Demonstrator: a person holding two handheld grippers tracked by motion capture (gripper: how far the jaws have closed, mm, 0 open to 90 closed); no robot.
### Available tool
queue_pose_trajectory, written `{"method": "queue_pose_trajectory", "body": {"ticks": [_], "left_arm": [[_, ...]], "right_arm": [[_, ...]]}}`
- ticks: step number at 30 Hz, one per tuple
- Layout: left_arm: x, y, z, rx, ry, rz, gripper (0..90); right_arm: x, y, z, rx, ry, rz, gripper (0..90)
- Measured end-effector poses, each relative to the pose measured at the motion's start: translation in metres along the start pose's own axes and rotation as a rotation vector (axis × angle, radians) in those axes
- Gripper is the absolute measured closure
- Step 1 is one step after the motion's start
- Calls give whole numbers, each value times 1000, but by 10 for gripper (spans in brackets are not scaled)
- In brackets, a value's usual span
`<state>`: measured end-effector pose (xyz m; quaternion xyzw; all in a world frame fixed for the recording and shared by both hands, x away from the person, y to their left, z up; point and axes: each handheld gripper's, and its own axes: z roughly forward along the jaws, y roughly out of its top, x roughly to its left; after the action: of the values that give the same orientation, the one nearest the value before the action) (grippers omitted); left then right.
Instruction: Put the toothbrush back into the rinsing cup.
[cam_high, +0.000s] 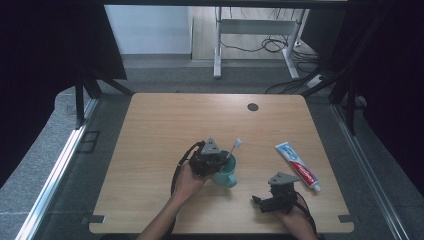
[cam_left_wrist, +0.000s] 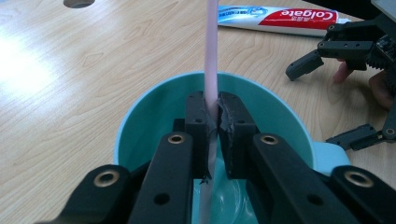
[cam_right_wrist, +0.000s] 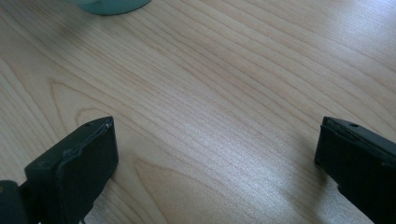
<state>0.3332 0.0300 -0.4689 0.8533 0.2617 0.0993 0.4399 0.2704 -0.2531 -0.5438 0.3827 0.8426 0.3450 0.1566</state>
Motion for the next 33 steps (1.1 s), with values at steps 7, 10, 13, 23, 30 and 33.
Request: {"method": "queue_pose_trajectory", "body": {"ticks": [7,10,13,23,30,33], "left_arm": [[-1,3,-2,-11,-4,-1,765],[-1,3,-2,-14,-3,-4,719],[-2,4,-4,-21,4,-6,647],[-4,9,-13,-11,30,2,314],[-3,11,-19,9,42,-5,148],[-3,10,-24,20,44,-4,108]], "right_arm": [[0,0,0,0,2,-2,0],[0,0,0,0,4,-4,0],[0,-1,-1,0,6,-6,0],[0,-1,-1,0,5,-7,0],[0,-1,-1,0,6,-9,0],[0,-1,-1,0,6,-9,0]]}}
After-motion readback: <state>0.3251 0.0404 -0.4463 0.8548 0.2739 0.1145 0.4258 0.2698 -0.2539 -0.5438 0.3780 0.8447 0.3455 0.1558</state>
